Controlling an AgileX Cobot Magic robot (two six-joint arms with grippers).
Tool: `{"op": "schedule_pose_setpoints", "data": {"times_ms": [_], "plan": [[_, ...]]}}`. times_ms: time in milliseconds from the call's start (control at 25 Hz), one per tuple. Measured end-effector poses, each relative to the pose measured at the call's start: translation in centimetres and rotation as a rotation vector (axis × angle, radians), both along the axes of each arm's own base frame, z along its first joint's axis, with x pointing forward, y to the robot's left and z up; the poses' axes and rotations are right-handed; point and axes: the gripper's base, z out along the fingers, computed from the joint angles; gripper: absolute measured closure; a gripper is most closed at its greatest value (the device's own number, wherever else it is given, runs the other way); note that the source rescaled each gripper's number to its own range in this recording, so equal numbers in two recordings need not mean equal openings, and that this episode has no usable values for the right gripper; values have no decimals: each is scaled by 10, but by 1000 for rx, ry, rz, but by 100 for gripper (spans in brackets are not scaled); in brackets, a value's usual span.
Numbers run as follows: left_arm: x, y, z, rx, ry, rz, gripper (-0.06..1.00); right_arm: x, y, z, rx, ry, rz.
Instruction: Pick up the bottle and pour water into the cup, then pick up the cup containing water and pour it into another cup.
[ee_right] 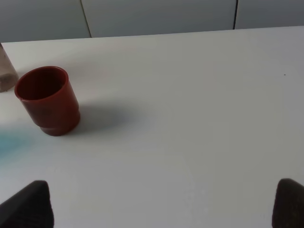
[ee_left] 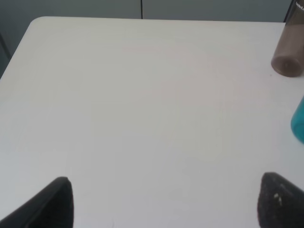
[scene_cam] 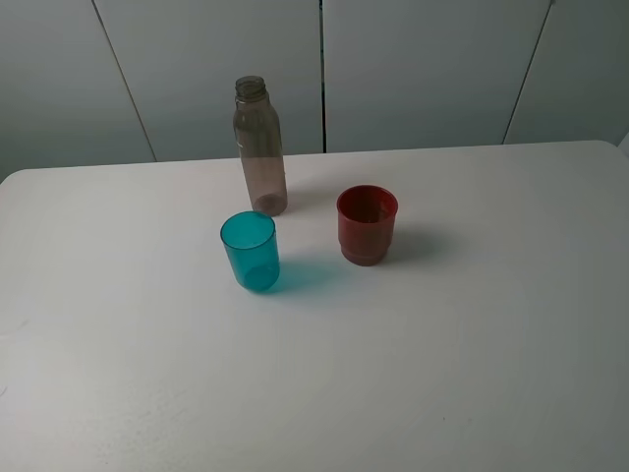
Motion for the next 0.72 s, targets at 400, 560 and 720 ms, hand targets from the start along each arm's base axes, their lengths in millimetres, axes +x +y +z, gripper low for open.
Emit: {"op": "schedule_pose_setpoints", "data": {"times_ms": [400, 560, 720], "plan": [[0, 2, 0, -10, 1, 31, 0, 0, 0, 0, 0, 0, 0], [0, 2, 0, -10, 1, 31, 0, 0, 0, 0, 0, 0, 0], [0, 2, 0, -10, 1, 31, 0, 0, 0, 0, 0, 0, 0]]}}
